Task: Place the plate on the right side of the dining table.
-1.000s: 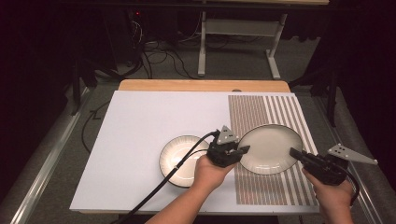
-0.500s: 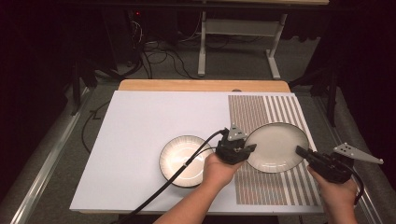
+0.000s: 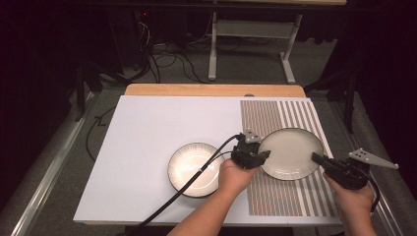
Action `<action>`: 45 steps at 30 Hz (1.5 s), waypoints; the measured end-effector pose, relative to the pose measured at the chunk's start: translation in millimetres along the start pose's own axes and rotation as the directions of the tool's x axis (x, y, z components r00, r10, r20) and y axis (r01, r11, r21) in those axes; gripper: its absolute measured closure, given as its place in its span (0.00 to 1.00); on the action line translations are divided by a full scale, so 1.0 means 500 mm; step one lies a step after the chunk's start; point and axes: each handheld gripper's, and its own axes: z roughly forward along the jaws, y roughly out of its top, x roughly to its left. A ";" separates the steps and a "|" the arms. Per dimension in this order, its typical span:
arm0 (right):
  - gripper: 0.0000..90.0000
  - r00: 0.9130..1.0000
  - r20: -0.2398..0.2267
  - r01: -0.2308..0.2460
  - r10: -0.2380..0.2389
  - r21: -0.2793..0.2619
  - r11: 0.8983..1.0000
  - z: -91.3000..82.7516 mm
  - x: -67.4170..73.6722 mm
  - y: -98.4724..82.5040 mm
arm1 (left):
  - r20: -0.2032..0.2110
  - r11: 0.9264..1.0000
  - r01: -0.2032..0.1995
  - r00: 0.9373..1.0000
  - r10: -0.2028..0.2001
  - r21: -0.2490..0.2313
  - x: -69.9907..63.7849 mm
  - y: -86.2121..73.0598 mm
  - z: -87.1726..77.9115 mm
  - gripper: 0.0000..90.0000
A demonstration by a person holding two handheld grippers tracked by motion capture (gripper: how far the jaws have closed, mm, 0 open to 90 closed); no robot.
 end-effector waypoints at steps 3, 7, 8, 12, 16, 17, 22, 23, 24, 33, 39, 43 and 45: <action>0.95 1.000 0.001 0.004 -0.004 0.010 1.000 0.004 -0.003 -0.004 | -0.009 1.000 -0.002 1.000 0.002 0.017 0.001 -0.003 0.005 0.80; 0.95 1.000 0.003 -0.004 0.004 0.013 1.000 0.004 -0.006 -0.009 | -0.015 1.000 -0.006 1.000 0.007 0.024 -0.002 -0.004 0.009 0.80; 0.95 1.000 0.004 -0.011 0.011 0.015 1.000 0.004 -0.007 -0.011 | -0.019 1.000 -0.008 1.000 0.008 0.028 -0.003 -0.005 0.011 0.80; 0.95 1.000 0.010 -0.007 0.007 0.020 1.000 0.003 -0.008 -0.014 | -0.025 0.999 -0.005 1.000 0.006 0.034 -0.005 -0.006 0.016 0.80; 0.95 1.000 0.013 -0.006 0.006 0.027 1.000 0.004 -0.011 -0.017 | -0.042 0.999 -0.018 0.999 0.020 0.049 -0.009 -0.009 0.020 0.80; 0.95 1.000 0.014 -0.006 0.006 0.029 1.000 0.005 -0.011 -0.019 | -0.047 0.998 -0.019 0.999 0.022 0.054 -0.009 -0.010 0.021 0.80; 0.95 1.000 0.010 -0.010 0.009 0.035 0.999 0.007 -0.014 -0.021 | -0.067 0.998 -0.019 0.997 0.023 0.058 -0.011 -0.009 0.023 0.80; 0.95 1.000 0.005 -0.007 0.007 0.033 0.999 0.007 -0.015 -0.021 | -0.071 0.998 -0.020 0.997 0.024 0.059 -0.011 -0.008 0.023 0.79; 0.96 1.000 0.001 -0.006 0.006 0.031 0.999 0.007 -0.015 -0.021 | -0.078 0.998 -0.020 0.997 0.025 0.057 -0.010 -0.007 0.024 0.78; 0.95 1.000 0.012 -0.020 0.019 0.038 0.999 0.010 -0.018 -0.022 | -0.091 0.998 -0.060 0.994 0.059 -0.002 -0.009 0.006 -0.003 0.58; 0.95 1.000 0.017 -0.001 0.001 0.037 0.999 0.012 -0.016 -0.020 | -0.069 0.994 -0.082 0.995 0.077 -0.071 -0.003 0.005 -0.042 0.48; 0.95 1.000 0.022 -0.003 0.002 0.043 0.999 0.013 -0.016 -0.019 | -0.073 0.992 -0.090 0.994 0.084 -0.089 0.008 -0.002 -0.080 0.41; 0.95 1.000 0.023 -0.003 0.002 0.043 0.999 0.014 -0.015 -0.018 | -0.083 0.991 -0.093 0.993 0.085 -0.098 0.011 -0.005 -0.089 0.36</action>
